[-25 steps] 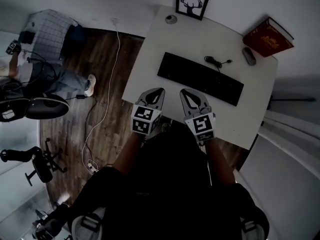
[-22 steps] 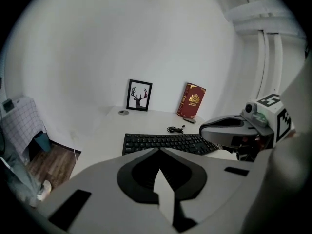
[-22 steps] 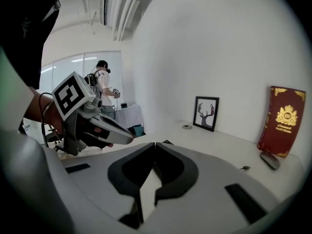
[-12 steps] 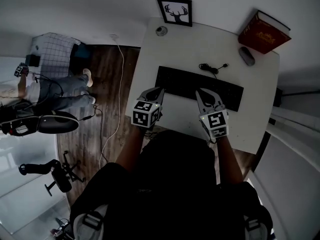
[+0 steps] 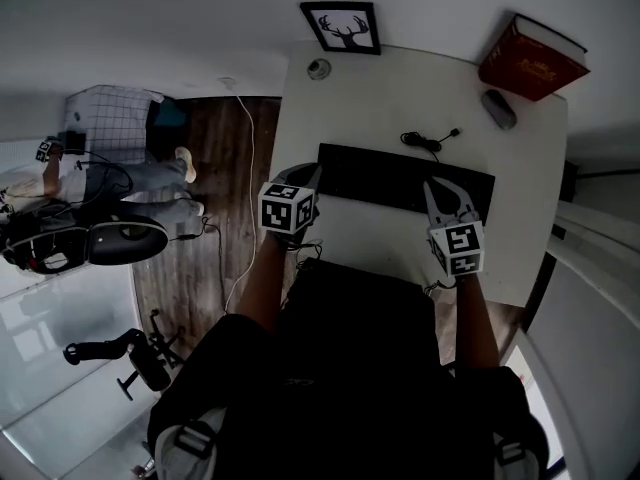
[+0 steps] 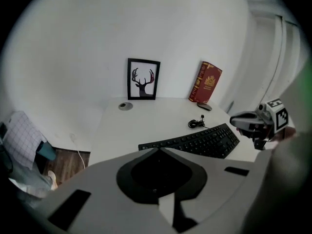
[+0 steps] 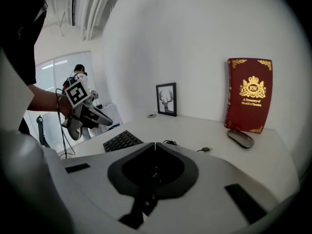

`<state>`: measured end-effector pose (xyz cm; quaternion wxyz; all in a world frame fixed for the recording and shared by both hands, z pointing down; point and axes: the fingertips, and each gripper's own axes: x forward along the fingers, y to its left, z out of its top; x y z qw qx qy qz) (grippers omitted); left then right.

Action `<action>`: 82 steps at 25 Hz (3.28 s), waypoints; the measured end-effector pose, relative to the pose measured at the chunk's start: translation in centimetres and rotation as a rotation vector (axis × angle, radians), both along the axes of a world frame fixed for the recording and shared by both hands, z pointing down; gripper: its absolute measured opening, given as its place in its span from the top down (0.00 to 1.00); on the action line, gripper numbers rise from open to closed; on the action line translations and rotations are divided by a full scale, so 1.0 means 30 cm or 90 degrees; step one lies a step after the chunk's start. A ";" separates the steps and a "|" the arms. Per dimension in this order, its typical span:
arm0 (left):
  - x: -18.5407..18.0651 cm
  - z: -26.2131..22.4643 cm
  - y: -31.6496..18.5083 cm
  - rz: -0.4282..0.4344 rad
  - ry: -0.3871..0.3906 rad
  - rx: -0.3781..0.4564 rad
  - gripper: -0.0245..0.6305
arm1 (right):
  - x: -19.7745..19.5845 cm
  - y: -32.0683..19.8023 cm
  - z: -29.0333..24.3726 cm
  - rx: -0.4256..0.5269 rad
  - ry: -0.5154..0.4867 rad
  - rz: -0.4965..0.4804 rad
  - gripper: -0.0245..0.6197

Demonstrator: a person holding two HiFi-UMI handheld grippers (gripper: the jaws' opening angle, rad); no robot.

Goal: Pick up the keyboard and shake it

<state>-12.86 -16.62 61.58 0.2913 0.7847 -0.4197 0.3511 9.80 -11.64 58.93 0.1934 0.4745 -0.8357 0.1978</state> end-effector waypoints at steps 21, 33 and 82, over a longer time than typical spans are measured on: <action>0.116 0.243 -0.066 0.633 -0.257 -0.122 0.48 | 0.016 -0.049 0.069 -0.095 0.023 0.047 0.93; 0.121 0.277 -0.061 0.682 -0.274 -0.232 0.50 | 0.031 -0.092 0.092 -0.122 0.038 0.006 0.93; 0.111 0.116 0.112 0.651 -0.489 0.157 0.56 | 0.534 0.107 0.234 -0.334 0.118 -0.163 0.51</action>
